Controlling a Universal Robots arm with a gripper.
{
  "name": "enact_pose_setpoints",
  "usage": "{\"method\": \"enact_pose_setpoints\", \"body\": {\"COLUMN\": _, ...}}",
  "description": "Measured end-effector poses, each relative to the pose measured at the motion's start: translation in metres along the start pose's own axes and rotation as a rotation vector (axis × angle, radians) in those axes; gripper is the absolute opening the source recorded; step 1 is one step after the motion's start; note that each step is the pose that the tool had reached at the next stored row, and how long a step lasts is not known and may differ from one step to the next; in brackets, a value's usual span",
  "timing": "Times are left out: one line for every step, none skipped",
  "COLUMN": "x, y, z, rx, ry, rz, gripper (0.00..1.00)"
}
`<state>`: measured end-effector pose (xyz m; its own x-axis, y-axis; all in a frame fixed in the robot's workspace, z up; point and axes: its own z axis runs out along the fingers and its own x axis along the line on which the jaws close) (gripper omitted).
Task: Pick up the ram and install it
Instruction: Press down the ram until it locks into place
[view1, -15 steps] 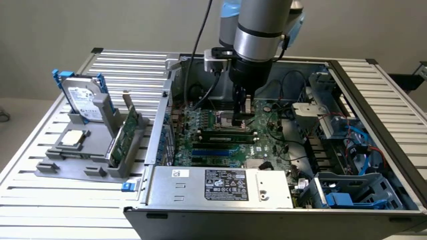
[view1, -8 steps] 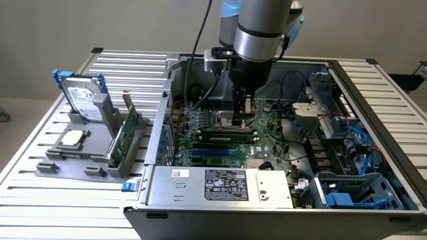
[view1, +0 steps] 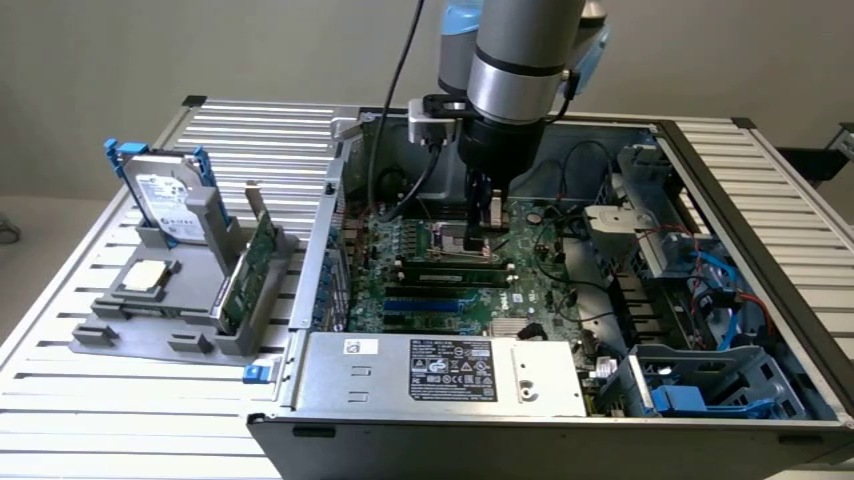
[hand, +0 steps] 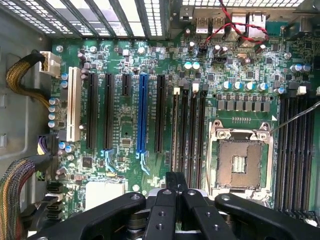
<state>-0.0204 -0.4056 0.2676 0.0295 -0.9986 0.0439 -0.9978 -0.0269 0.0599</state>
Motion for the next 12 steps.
{"method": "enact_pose_setpoints", "body": {"x": 0.0000, "y": 0.0000, "z": 0.0000, "rx": 0.0001, "ry": -0.0011, "rz": 0.000, "gripper": 0.11}}
{"method": "enact_pose_setpoints", "body": {"x": 0.0000, "y": 0.0000, "z": 0.0000, "rx": 0.0000, "ry": -0.0019, "rz": 0.000, "gripper": 0.11}}
{"method": "enact_pose_setpoints", "body": {"x": 0.0000, "y": 0.0000, "z": 0.0000, "rx": 0.0000, "ry": -0.0019, "rz": 0.000, "gripper": 0.11}}
{"method": "enact_pose_setpoints", "body": {"x": 0.0000, "y": 0.0000, "z": 0.0000, "rx": 0.0001, "ry": -0.0020, "rz": 0.000, "gripper": 0.11}}
{"method": "enact_pose_setpoints", "body": {"x": 0.0000, "y": 0.0000, "z": 0.0000, "rx": -0.0001, "ry": -0.0023, "rz": 0.004, "gripper": 0.11}}
{"method": "enact_pose_setpoints", "body": {"x": 0.0000, "y": 0.0000, "z": 0.0000, "rx": -0.0006, "ry": -0.0030, "rz": 0.016, "gripper": 0.11}}
{"method": "enact_pose_setpoints", "body": {"x": 0.0000, "y": 0.0000, "z": 0.0000, "rx": -0.0013, "ry": -0.0038, "rz": 0.032, "gripper": 0.11}}
{"method": "enact_pose_setpoints", "body": {"x": 0.0000, "y": 0.0000, "z": 0.0000, "rx": -0.0020, "ry": -0.0047, "rz": 0.047, "gripper": 0.11}}
{"method": "enact_pose_setpoints", "body": {"x": 0.0000, "y": 0.0000, "z": 0.0000, "rx": -0.0027, "ry": -0.0057, "rz": 0.063, "gripper": 0.11}}
{"method": "enact_pose_setpoints", "body": {"x": 0.0000, "y": 0.0000, "z": 0.0000, "rx": -0.0033, "ry": -0.0067, "rz": 0.079, "gripper": 0.11}}
{"method": "enact_pose_setpoints", "body": {"x": 0.0000, "y": 0.0000, "z": 0.0000, "rx": -0.0041, "ry": -0.0077, "rz": 0.096, "gripper": 0.11}}
{"method": "enact_pose_setpoints", "body": {"x": 0.0000, "y": 0.0000, "z": 0.0000, "rx": -0.0048, "ry": -0.0087, "rz": 0.113, "gripper": 0.11}}
